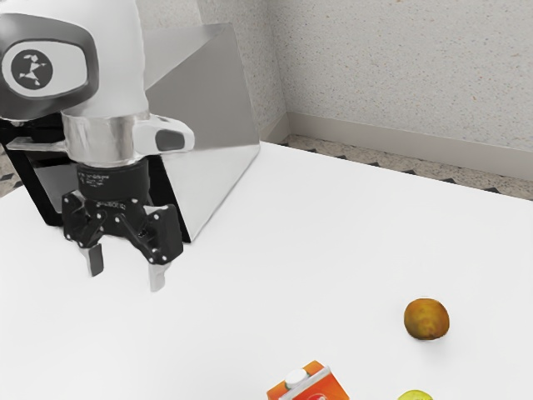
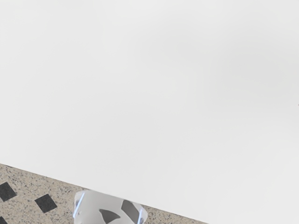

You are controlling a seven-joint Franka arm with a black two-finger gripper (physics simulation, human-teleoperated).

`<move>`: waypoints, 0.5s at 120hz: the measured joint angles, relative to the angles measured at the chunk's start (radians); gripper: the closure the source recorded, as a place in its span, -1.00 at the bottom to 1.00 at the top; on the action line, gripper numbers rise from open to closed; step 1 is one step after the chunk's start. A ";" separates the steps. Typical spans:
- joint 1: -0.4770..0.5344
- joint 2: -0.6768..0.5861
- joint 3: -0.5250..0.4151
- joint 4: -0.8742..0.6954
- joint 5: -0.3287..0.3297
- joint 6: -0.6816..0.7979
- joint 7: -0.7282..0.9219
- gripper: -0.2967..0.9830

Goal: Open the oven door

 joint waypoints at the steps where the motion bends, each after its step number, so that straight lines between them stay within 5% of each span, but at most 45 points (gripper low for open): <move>1: 0.000 0.002 0.002 0.000 -0.002 0.011 -0.006 -0.54; 28: 0.011 0.057 0.038 0.087 -0.010 0.194 -0.148 -0.54; 40: 0.035 -0.013 0.161 0.049 -0.011 0.290 -0.196 -0.53; 51: 0.264 -0.192 0.181 -0.214 -0.013 0.554 -0.233 -0.53; 60: 0.461 -0.195 0.131 -0.294 -0.014 0.779 -0.259 -0.53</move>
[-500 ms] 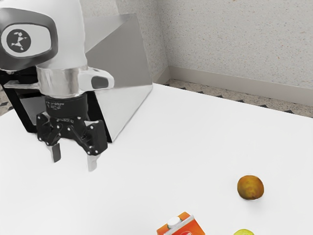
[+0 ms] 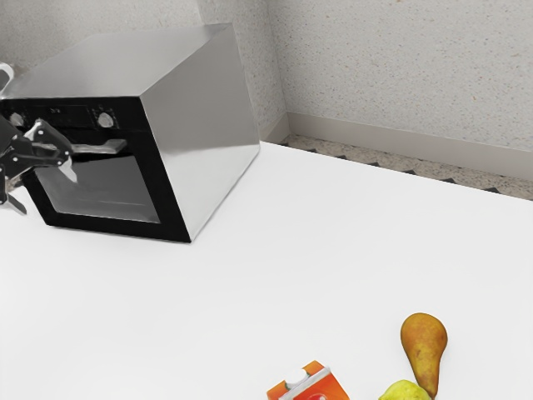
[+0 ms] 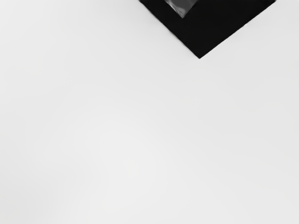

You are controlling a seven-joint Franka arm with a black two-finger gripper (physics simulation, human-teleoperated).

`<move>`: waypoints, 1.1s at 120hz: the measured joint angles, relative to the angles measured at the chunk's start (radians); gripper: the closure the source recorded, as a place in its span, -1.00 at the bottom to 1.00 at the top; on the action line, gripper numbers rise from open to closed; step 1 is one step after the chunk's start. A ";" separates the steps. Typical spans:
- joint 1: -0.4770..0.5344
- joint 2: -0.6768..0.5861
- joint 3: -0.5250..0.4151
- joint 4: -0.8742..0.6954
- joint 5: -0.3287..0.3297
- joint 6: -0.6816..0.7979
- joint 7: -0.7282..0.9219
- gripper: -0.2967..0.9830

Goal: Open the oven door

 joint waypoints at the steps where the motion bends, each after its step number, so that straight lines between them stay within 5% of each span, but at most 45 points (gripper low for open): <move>1: 0.014 0.011 -0.003 -0.003 0.000 0.025 -0.003 -0.53; 10: 0.114 0.071 -0.018 -0.021 -0.003 0.218 -0.026 -0.53; 28: 0.289 -0.066 -0.165 -0.222 -0.013 0.445 -0.064 -0.53; 45: 0.339 -0.059 -0.211 -0.237 -0.250 0.527 -0.096 -0.53; 64: 0.395 0.061 -0.244 -0.171 -0.344 0.572 -0.108 -0.53; 110: 0.544 0.219 -0.308 -0.032 -0.376 0.608 -0.078 -0.53; 132: 0.528 0.312 -0.326 0.048 -0.320 0.612 -0.059 -0.53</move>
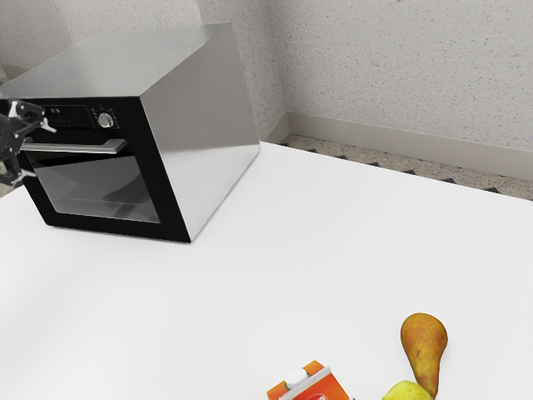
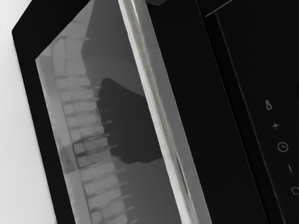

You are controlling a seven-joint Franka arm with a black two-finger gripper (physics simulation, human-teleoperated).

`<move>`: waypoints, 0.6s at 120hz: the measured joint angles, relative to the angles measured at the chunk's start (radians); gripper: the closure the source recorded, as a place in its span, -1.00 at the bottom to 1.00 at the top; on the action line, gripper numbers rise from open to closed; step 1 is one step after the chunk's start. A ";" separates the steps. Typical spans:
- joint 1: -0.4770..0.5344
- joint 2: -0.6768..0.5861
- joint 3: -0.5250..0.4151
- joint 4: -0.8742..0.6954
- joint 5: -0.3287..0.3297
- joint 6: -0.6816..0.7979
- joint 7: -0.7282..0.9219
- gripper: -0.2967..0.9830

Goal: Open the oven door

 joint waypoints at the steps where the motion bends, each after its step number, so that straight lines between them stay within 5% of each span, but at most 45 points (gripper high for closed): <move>1: 0.000 0.002 0.000 0.001 0.001 0.000 0.001 -0.53; 72: -0.029 0.117 0.001 0.063 0.050 0.012 0.034 -0.53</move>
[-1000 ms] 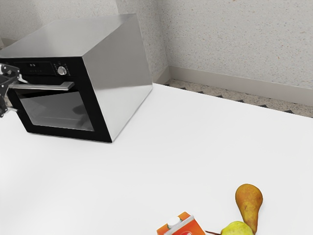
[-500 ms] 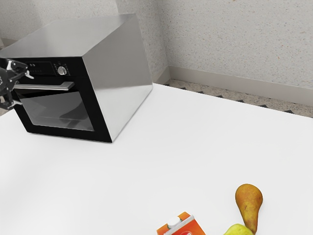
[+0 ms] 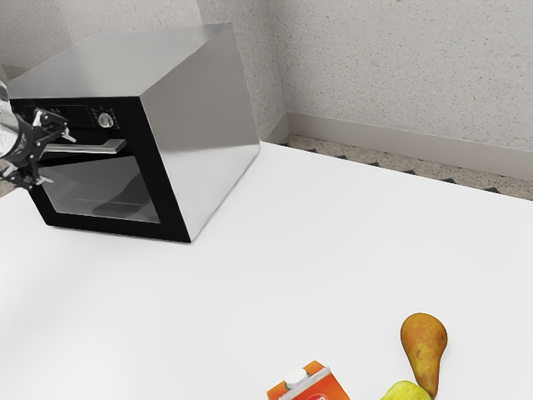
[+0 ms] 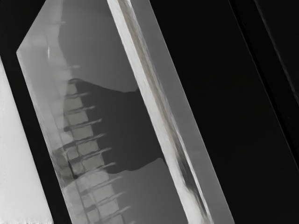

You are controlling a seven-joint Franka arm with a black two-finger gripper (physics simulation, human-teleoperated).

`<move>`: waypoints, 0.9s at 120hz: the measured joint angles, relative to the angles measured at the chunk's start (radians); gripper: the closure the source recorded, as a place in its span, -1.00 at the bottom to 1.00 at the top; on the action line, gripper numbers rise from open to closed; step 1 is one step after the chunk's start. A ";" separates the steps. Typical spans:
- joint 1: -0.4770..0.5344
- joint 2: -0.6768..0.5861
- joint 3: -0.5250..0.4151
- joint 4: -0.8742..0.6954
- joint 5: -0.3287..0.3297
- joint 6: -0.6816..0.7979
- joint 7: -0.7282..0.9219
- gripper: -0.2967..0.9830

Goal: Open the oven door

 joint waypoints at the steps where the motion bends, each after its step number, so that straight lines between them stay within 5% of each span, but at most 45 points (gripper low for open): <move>1: 0.000 0.001 0.000 -0.001 0.000 0.000 0.000 -0.53; 26: -0.012 -0.023 0.004 -0.065 -0.005 0.001 0.005 -0.53; 50: 0.043 -0.371 0.001 -0.450 -0.095 0.001 0.008 -0.53; 63: 0.079 -0.617 -0.089 -0.578 -0.120 -0.008 0.007 -0.53; 70: -0.085 -0.631 -0.040 -0.518 -0.098 -0.072 0.005 -0.53; 79: -0.462 -0.453 0.068 -0.002 0.056 -0.387 -0.002 -0.52; 85: -0.672 -0.375 0.092 0.169 0.135 -0.564 -0.016 -0.53; 93: -0.853 -0.319 0.103 0.179 0.229 -0.697 -0.035 -0.53; 108: -0.979 -0.297 0.102 0.064 0.308 -0.813 -0.064 -0.53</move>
